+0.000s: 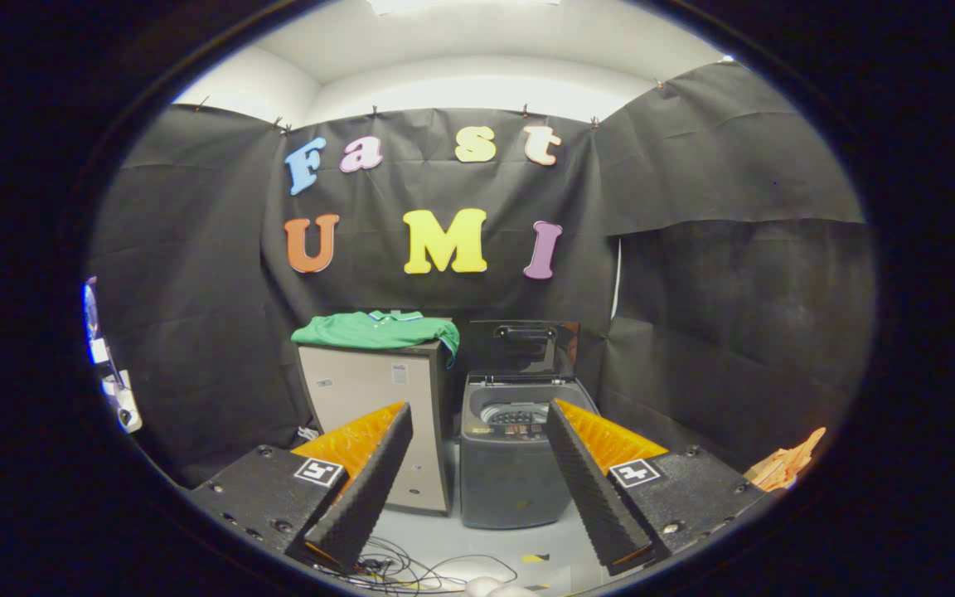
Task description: Put the clothes into the washing machine and then close the washing machine lid.
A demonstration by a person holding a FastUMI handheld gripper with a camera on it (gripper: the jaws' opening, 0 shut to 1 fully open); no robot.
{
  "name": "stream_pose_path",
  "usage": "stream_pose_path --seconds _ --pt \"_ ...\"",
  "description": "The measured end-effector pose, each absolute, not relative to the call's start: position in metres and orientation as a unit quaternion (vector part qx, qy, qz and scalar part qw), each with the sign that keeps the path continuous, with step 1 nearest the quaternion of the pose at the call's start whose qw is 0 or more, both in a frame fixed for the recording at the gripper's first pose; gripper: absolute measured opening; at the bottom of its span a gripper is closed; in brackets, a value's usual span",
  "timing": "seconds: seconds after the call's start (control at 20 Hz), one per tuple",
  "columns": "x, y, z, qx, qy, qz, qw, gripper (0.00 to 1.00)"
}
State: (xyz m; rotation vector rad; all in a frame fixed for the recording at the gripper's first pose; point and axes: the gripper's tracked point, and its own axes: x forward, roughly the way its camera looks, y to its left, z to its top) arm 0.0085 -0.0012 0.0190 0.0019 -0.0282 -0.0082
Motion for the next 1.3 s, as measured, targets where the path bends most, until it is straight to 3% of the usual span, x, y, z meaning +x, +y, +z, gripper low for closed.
stream_pose_path --seconds 0.65,1.3 --pt "0.051 0.02 0.044 0.002 -0.023 -0.001 1.0 1.0" --pt "0.198 0.086 0.14 0.007 -0.028 0.037 0.999 1.0"
